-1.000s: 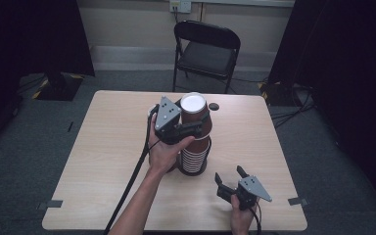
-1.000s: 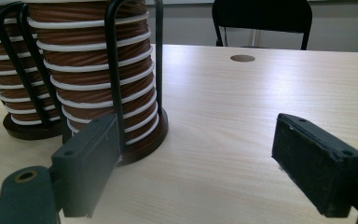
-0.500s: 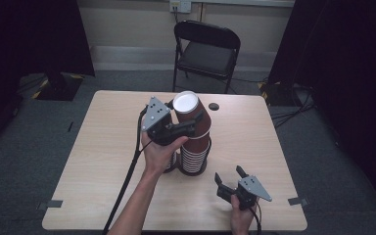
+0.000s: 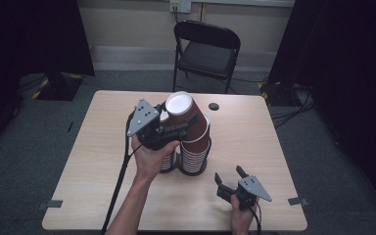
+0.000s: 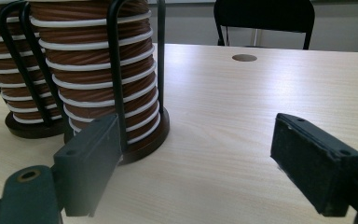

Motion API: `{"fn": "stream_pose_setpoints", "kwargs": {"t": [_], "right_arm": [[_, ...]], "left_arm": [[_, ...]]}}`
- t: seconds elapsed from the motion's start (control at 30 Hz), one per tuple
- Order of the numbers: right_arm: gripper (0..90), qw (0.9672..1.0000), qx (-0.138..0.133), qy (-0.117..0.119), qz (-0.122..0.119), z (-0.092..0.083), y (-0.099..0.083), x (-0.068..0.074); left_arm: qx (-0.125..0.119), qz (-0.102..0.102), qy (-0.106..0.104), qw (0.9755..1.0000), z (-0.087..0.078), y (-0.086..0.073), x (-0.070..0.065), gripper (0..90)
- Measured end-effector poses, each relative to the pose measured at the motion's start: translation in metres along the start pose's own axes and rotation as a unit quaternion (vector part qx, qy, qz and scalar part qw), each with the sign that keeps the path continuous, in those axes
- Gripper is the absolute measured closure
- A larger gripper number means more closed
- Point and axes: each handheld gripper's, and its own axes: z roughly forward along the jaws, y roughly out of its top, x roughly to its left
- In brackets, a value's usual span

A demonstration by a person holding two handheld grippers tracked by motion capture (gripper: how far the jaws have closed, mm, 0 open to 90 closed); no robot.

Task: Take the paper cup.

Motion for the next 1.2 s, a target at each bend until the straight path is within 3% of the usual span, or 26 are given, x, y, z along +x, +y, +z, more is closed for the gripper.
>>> {"fn": "stream_pose_setpoints", "kwargs": {"t": [0.07, 0.4, 0.63, 0.9, 1.07, 1.2], "right_arm": [[15.3, 1.0000, 0.001, 0.001, -0.001, 0.000, 0.000, 0.000], [15.3, 1.0000, 0.002, 0.001, -0.001, 0.000, 0.000, 0.000], [15.2, 1.0000, 0.000, -0.002, -0.004, 0.000, 0.000, 0.001], [15.1, 1.0000, -0.003, -0.005, -0.005, -0.001, 0.000, 0.001], [14.5, 0.9995, -0.011, 0.025, -0.013, -0.002, -0.001, 0.002], [14.9, 0.9985, 0.000, 0.050, -0.020, 0.000, 0.000, 0.004]], "left_arm": [[0.009, 0.023, 0.010, 0.9996, -0.004, 0.001, -0.004, 21.6], [0.000, -0.027, -0.025, 0.9993, -0.027, -0.008, 0.001, 21.6], [0.025, -0.017, -0.023, 0.9993, -0.038, -0.023, -0.004, 21.6], [0.040, -0.038, -0.032, 0.9980, -0.051, -0.040, -0.002, 21.6], [0.055, -0.047, -0.027, 0.9970, -0.056, -0.053, -0.001, 21.5], [0.069, -0.060, -0.027, 0.9955, -0.058, -0.066, 0.002, 21.5]]}}
